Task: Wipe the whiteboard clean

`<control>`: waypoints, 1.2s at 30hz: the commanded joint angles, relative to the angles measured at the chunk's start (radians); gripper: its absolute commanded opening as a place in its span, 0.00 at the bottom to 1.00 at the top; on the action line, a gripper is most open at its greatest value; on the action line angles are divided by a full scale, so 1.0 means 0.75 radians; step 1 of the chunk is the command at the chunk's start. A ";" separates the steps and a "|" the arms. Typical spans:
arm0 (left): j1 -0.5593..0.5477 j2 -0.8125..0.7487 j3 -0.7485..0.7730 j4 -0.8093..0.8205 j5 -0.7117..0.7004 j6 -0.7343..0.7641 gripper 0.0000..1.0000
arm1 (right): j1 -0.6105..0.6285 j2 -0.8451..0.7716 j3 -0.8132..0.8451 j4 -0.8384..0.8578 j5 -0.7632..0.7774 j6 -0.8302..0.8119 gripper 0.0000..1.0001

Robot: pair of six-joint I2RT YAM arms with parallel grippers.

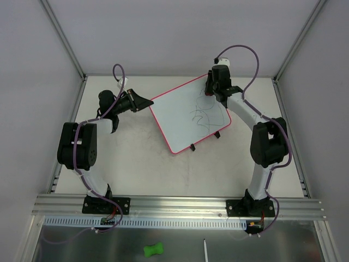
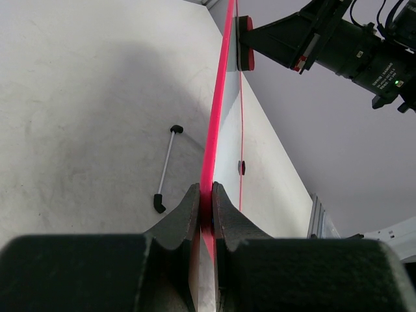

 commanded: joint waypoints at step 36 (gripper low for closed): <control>-0.026 -0.063 -0.021 -0.038 0.042 0.105 0.00 | 0.237 -0.105 -0.207 0.324 -0.195 -0.217 0.00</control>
